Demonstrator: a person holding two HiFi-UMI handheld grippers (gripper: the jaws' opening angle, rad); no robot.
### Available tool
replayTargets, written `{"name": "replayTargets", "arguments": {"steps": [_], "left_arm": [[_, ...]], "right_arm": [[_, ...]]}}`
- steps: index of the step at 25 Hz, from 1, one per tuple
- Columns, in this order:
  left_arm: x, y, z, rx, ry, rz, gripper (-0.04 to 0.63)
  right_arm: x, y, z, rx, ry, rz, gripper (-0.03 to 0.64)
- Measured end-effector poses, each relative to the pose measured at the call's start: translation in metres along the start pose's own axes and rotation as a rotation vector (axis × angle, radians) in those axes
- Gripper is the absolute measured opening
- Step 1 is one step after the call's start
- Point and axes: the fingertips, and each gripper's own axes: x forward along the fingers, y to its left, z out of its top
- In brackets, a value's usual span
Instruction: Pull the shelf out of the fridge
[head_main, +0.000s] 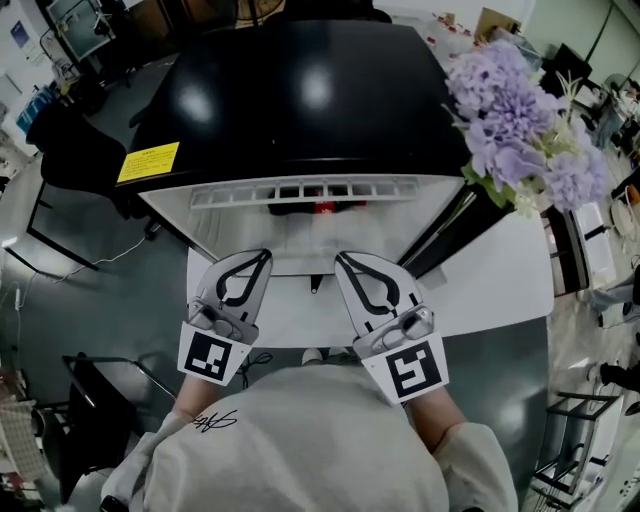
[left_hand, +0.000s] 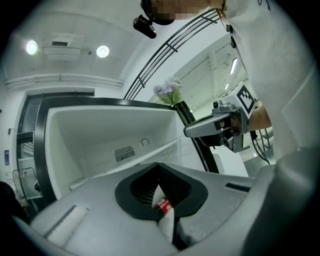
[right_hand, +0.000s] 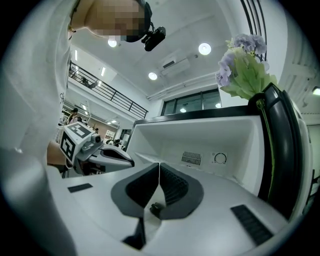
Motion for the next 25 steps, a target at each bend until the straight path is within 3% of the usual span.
{"name": "replayTargets", "arguments": {"steps": [6,14,25], "left_arm": [[0.000,0.007,0.006,-0.055,-0.003,0.064,0.005],[0.004,0.008,0.012,-0.040,0.005,0.097,0.005],[0.013,0.012,0.032,0.072,-0.018,0.083,0.005]], "right_arm": [[0.001,-0.007,0.004,-0.041,-0.013,0.027,0.014],[0.002,-0.011,0.007,-0.095,-0.018,0.061,0.015],[0.012,-0.013,0.015,-0.183,-0.020,0.098,0.015]]}}
